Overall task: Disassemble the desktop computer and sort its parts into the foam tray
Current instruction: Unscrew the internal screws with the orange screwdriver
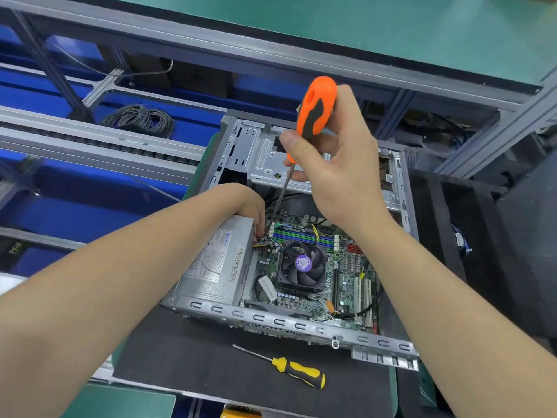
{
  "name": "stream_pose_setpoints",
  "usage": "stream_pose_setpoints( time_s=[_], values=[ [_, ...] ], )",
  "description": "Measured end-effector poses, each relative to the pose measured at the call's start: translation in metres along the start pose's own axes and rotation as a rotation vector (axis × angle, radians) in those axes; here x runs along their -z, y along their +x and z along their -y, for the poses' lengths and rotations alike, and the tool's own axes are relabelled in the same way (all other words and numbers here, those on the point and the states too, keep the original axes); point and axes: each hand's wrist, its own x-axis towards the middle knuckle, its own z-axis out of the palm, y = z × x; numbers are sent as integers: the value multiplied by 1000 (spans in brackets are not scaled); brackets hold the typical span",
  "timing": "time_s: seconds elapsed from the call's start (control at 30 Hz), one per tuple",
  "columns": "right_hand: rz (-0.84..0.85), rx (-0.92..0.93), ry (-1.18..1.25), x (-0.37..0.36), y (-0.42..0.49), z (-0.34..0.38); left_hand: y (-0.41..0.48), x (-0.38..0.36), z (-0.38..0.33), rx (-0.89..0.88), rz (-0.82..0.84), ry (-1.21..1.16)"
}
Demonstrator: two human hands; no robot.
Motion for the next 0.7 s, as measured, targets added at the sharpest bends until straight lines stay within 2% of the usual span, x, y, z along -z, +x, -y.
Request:
stream_pose_setpoints(
  time_s=[0.7],
  values=[
    [-22,43,-39,-4,5,-3,4,-3,2,-4,-32,-27]
  ],
)
